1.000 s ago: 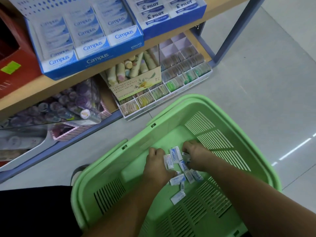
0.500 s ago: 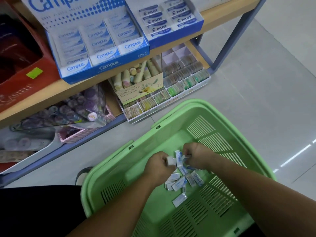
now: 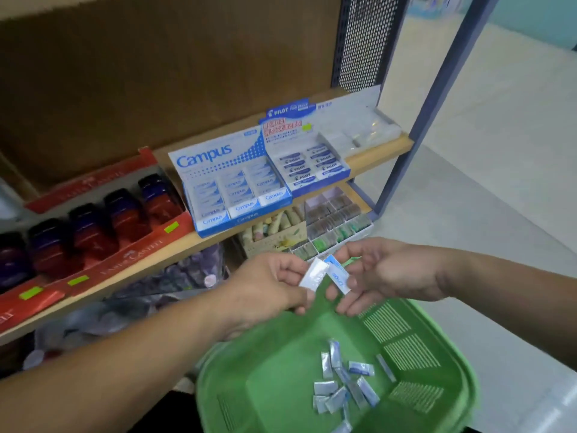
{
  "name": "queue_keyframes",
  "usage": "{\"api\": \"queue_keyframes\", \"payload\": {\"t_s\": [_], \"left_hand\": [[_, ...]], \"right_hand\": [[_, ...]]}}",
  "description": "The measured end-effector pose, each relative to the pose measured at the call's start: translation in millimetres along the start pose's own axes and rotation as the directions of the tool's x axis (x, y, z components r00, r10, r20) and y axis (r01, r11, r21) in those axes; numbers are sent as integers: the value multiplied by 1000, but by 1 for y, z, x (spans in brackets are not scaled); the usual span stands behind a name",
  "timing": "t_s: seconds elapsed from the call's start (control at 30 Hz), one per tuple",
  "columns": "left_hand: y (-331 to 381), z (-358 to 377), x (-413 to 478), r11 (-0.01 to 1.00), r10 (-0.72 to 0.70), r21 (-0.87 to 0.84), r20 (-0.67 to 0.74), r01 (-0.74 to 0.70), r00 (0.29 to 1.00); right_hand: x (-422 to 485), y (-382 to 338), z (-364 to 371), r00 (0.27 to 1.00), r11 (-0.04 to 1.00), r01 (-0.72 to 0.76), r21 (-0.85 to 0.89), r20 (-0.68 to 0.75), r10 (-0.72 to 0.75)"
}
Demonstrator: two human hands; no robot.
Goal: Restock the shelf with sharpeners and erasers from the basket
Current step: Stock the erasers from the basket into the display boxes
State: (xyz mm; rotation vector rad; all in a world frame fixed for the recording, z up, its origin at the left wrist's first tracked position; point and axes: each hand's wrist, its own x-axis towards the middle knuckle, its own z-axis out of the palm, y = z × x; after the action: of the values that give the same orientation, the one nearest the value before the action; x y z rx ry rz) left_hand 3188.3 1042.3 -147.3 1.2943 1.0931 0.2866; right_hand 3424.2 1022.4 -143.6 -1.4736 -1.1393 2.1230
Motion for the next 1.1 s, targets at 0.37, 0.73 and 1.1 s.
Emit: {"api": "queue_keyframes", "payload": {"t_s": [0.37, 0.73, 1.1], "left_hand": [[66, -72, -15, 986, 2, 166, -161, 25, 987], [62, -138, 1, 888, 35, 434, -390, 150, 920], [61, -160, 25, 982, 48, 178, -537, 57, 842]], "right_hand": [[-5, -72, 27, 942, 963, 240, 125, -271, -200], [86, -131, 20, 828, 930, 279, -238, -432, -359], [132, -142, -10, 832, 582, -72, -810, -370, -412]]}}
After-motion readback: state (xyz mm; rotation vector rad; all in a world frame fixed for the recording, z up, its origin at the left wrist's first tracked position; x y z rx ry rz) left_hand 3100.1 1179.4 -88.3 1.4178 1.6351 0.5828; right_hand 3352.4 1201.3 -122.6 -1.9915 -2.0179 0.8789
